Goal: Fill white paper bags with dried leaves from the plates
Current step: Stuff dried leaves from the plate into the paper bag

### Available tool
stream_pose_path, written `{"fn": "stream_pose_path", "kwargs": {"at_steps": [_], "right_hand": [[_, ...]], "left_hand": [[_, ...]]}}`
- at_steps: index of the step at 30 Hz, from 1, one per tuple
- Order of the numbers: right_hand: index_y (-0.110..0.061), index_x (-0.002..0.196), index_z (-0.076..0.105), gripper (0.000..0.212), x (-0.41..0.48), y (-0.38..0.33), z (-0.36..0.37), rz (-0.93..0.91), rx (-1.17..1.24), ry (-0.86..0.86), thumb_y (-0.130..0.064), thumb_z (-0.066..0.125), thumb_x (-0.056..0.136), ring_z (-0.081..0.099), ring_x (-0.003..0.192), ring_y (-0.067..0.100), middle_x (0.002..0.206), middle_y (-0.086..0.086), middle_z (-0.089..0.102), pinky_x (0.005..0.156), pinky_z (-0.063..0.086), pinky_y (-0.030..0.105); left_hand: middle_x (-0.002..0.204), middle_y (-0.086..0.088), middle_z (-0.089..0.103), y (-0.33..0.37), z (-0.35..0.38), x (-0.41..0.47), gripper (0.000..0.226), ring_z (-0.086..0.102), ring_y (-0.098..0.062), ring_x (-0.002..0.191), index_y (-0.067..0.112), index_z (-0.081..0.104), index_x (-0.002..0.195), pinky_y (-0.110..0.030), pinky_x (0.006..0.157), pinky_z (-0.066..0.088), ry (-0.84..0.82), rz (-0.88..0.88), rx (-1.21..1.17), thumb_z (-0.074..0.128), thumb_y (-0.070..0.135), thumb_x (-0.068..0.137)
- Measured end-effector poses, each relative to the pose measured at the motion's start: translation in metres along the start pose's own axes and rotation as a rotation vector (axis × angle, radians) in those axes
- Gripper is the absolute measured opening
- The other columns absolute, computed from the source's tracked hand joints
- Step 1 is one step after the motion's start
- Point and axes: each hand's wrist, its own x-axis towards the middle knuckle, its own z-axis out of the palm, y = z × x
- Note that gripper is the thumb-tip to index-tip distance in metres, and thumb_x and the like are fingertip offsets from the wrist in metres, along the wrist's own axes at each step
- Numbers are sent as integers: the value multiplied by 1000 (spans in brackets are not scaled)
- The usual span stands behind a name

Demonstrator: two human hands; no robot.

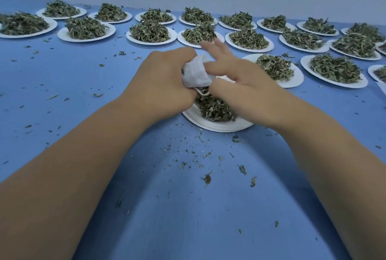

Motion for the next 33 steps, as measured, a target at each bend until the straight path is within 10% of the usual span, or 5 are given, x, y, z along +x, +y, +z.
{"fn": "stream_pose_path", "kwargs": {"at_steps": [3, 7, 13, 20, 33], "right_hand": [[-27, 77, 59, 16, 2, 1, 7, -31, -39, -119, -26, 45, 84, 8, 155, 3, 112, -36, 56, 124, 12, 25], [-32, 109, 73, 41, 1, 1, -5, -40, 42, 110, -28, 45, 80, 9, 151, -8, 162, -17, 33, 109, 12, 9], [-19, 80, 62, 20, 4, 1, 6, -75, -46, -155, -28, 44, 82, 24, 142, 0, 118, -38, 55, 119, 8, 11], [-41, 116, 66, 36, -5, 17, -24, -6, -90, 208, -34, 56, 82, 55, 121, -7, 128, -26, 63, 104, 45, 32], [-34, 99, 77, 19, 0, 25, -18, 40, -353, 130, -20, 77, 86, 59, 77, -15, 83, -21, 67, 68, 42, 0]], "left_hand": [[69, 20, 59, 5, 2, 0, 20, 54, -1, 66, 45, 49, 78, -15, 56, 36, -55, 30, -28, 63, 33, 71], [61, 6, 51, -4, 0, 0, 15, 48, -9, 60, 23, 48, 75, -25, 50, 34, 46, 9, 43, 62, 24, 69], [71, 21, 61, 8, 0, -2, 28, 54, 1, 66, 51, 52, 80, -15, 56, 40, -29, 25, -65, 66, 28, 72], [70, 0, 51, -20, -12, 6, 16, 46, -20, 64, 17, 47, 78, -35, 54, 37, 30, -107, 193, 63, 14, 75], [71, 1, 51, -20, -10, 6, 21, 47, -16, 67, 19, 44, 74, -35, 56, 39, -161, -96, 300, 65, 17, 77]]}}
